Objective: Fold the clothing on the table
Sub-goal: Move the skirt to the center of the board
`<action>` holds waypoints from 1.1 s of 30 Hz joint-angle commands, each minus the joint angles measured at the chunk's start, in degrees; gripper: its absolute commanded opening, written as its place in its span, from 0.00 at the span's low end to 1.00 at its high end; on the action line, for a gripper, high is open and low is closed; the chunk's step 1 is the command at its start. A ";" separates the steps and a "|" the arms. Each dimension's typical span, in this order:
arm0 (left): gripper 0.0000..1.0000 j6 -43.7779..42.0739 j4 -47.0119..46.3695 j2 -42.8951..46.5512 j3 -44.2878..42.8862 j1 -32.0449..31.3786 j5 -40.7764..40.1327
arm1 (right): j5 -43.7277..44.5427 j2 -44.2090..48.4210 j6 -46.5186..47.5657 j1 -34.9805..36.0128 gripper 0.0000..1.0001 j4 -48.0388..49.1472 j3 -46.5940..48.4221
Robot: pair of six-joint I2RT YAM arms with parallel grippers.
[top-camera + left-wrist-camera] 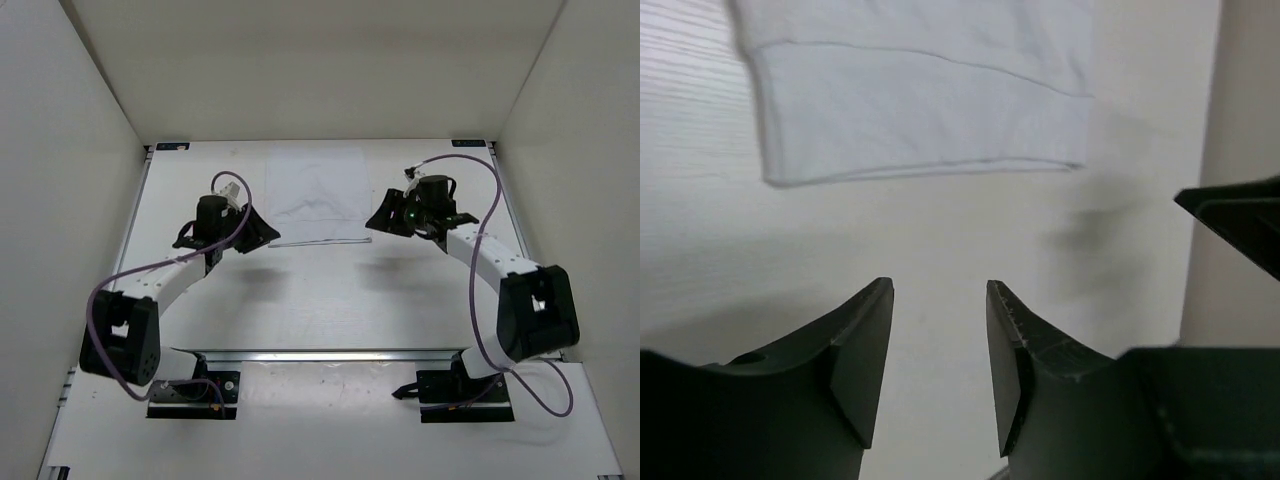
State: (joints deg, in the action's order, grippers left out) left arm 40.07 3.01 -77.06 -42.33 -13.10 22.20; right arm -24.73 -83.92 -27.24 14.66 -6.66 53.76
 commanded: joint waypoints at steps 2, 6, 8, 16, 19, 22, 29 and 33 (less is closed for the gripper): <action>0.54 0.97 6.40 -6.42 -4.08 0.18 -11.03 | 6.80 -7.82 -1.58 -1.12 0.48 -3.98 6.17; 0.57 0.88 7.11 -11.96 -7.59 -0.34 -14.98 | 7.07 -14.94 -1.58 -1.38 0.47 -5.29 9.78; 0.57 1.32 6.31 -14.95 -8.21 -0.43 -15.34 | 7.50 -17.06 -1.50 -0.95 0.46 -5.21 11.36; 0.55 0.79 6.66 -24.19 -15.50 -2.72 -18.58 | 6.01 -24.62 -1.41 -1.82 0.43 -5.99 15.32; 0.51 1.32 6.22 -26.30 -16.12 -3.16 -19.73 | 5.31 -27.08 -0.97 -1.30 0.43 -6.78 17.16; 0.37 1.50 6.48 -27.44 -16.47 -3.60 -20.44 | 5.40 -29.45 -0.97 -0.94 0.36 -7.93 18.74; 0.00 0.36 6.48 -26.48 -15.51 -2.89 -17.46 | 2.68 -28.07 0.44 -1.38 0.00 -9.60 18.67; 0.00 -1.84 8.42 -21.66 -11.04 -3.42 -15.00 | 2.67 -19.73 1.49 -0.69 0.00 -11.97 12.17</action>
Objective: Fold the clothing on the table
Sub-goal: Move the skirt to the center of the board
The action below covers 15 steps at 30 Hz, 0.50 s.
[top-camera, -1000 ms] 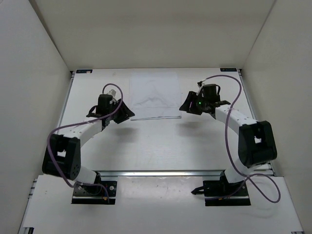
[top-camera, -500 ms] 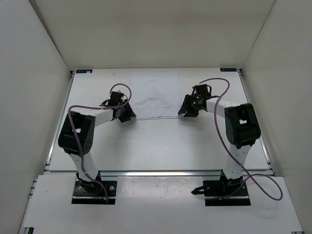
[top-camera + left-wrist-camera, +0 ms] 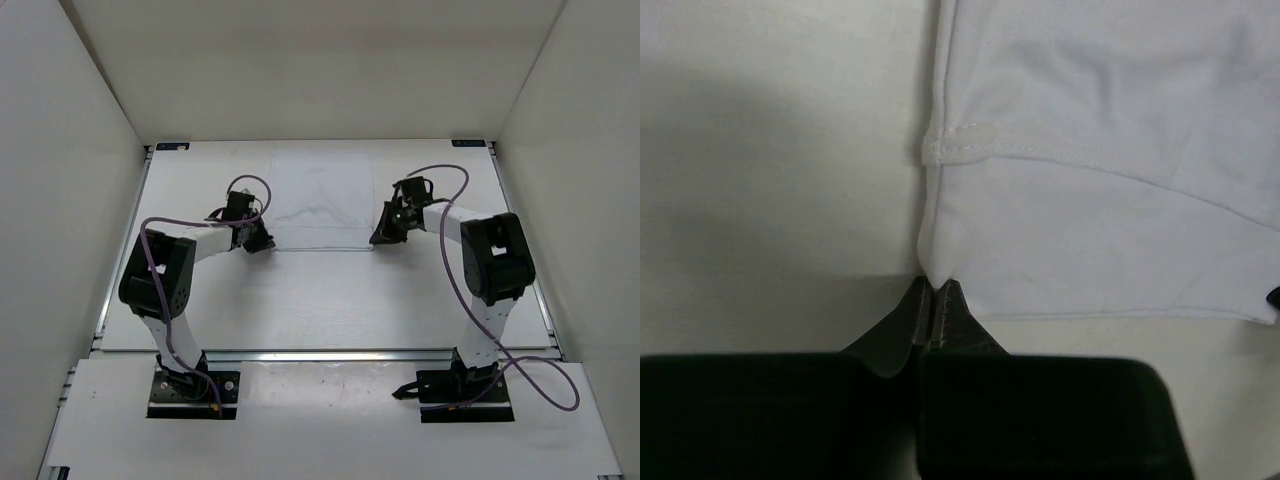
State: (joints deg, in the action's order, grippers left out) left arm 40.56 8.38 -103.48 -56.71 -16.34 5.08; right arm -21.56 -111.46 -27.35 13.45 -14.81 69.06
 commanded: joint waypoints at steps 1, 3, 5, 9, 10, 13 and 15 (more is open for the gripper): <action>0.00 -2.67 4.00 7.56 5.79 -0.19 3.17 | -1.02 10.88 1.17 0.70 0.00 -3.91 -6.18; 0.00 -3.46 4.27 11.80 10.01 -0.62 4.49 | -1.38 16.24 1.08 1.22 0.00 -5.57 -10.68; 0.00 -3.82 5.32 18.63 15.98 -0.80 6.07 | -1.55 20.57 1.42 2.10 0.00 -7.59 -15.16; 0.00 -2.68 7.95 31.12 24.27 -0.98 9.33 | -1.64 32.33 0.99 3.24 0.00 -12.08 -21.85; 0.00 -2.59 8.92 35.15 25.58 -1.85 9.59 | -1.55 34.88 0.55 4.12 0.00 -12.52 -23.69; 0.00 -1.63 15.15 45.08 28.05 -4.04 8.11 | 0.90 40.95 -1.38 7.63 0.00 -17.00 -27.29; 0.00 -0.31 17.62 52.82 30.24 -5.37 8.45 | 1.52 44.11 -4.45 9.83 0.00 -17.62 -30.02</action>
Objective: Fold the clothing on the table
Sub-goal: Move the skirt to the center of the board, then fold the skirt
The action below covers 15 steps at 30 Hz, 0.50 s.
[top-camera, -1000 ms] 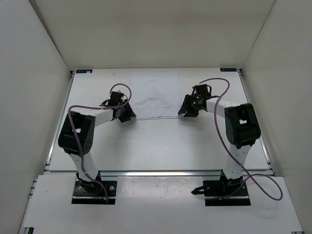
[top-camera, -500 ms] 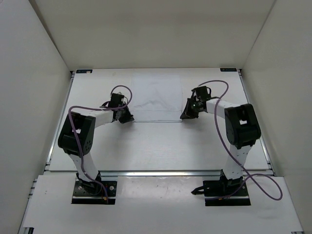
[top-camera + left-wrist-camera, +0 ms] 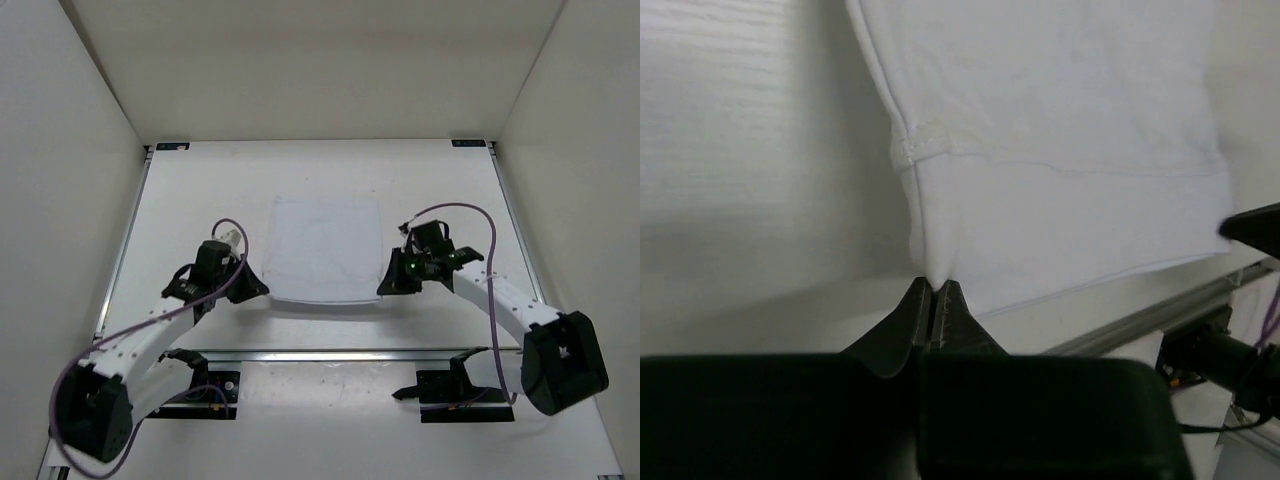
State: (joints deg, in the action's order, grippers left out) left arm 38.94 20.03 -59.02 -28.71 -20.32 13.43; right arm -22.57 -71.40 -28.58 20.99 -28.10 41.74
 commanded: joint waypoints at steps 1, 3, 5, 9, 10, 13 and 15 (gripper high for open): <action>0.00 2.10 6.77 10.05 2.43 -1.57 0.10 | 1.66 6.68 -3.93 3.25 0.01 -4.77 -3.41; 0.00 3.77 11.50 15.15 3.92 -2.53 -0.42 | 1.91 9.85 -5.43 5.37 0.00 -6.78 -6.04; 0.00 6.40 14.24 22.07 5.85 -5.77 -1.39 | 0.95 13.99 -7.53 6.69 0.00 -8.37 -8.06; 0.00 9.31 21.61 32.37 7.53 -7.55 -1.83 | -2.30 23.22 -11.05 7.74 0.00 -12.23 -12.72; 0.00 9.31 22.85 33.00 7.44 -7.55 -0.96 | -2.91 25.23 -11.23 7.75 0.00 -12.94 -13.69; 0.00 8.09 25.40 32.31 4.12 -7.72 -1.39 | -5.02 27.36 -12.20 7.48 0.00 -15.05 -12.91; 0.00 7.99 25.23 30.82 0.95 -7.55 -2.35 | -6.08 27.71 -11.60 6.43 0.00 -15.58 -11.95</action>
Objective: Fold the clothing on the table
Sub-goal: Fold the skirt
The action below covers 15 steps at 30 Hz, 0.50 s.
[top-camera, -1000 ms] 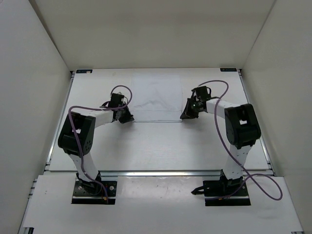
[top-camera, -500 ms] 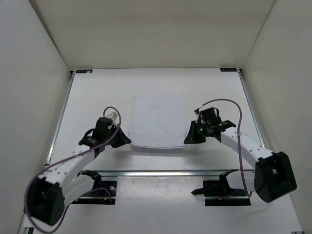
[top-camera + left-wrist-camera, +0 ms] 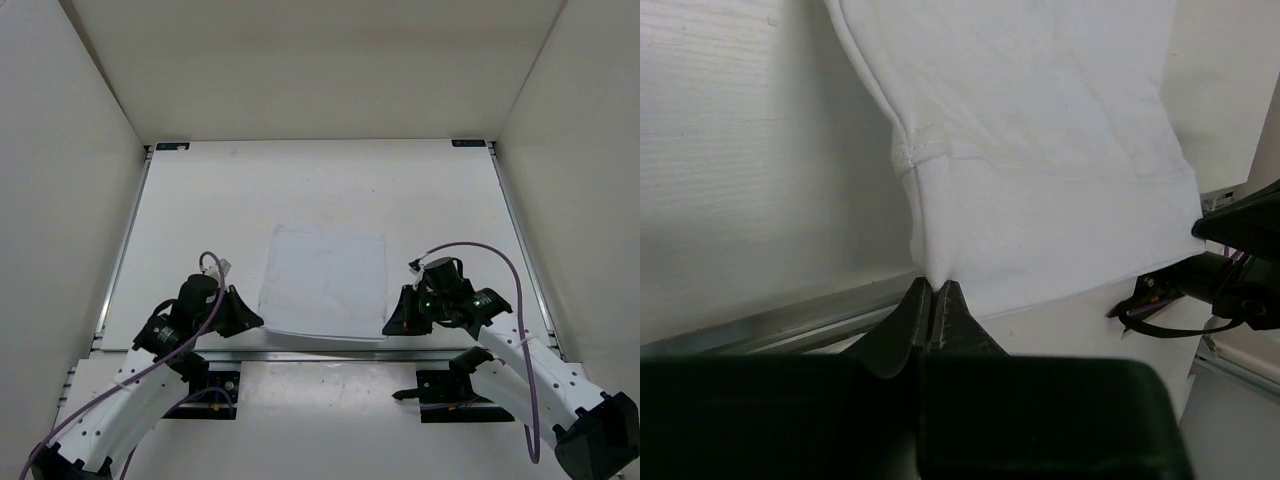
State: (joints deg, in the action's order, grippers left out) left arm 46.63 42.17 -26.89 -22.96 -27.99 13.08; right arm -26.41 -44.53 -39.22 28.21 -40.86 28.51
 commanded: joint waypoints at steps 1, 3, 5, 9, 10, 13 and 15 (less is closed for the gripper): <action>0.00 0.30 2.92 -1.58 -5.60 -0.05 -2.09 | -2.85 0.68 -0.25 -1.39 0.00 -2.82 2.33; 0.00 0.04 0.99 -3.67 -6.48 1.09 -1.66 | -4.17 -0.98 0.46 -3.76 0.00 -2.56 3.30; 0.00 -0.40 -2.43 -6.32 -7.36 2.50 -0.35 | -5.48 -2.56 1.86 -5.78 0.00 -0.72 5.23; 0.00 -1.71 -8.06 -14.91 -11.91 5.83 0.11 | -8.38 -9.58 6.95 -12.01 0.00 0.78 9.54; 0.00 -2.15 -9.46 -18.25 -13.67 5.93 -0.77 | -8.74 -11.00 8.36 -14.30 0.00 1.83 11.20; 0.00 -4.70 -12.55 -27.47 -18.51 8.64 -0.96 | -9.62 -17.94 12.23 -19.31 0.01 3.68 15.50; 0.00 -5.67 -16.31 -33.47 -20.89 11.19 0.36 | -9.54 -24.60 14.17 -21.08 0.00 5.00 18.59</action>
State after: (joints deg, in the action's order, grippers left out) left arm 44.01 32.73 -55.07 -40.10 -19.94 14.35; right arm -35.46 -63.79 -30.61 9.61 -39.29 42.78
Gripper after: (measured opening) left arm 0.039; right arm 0.020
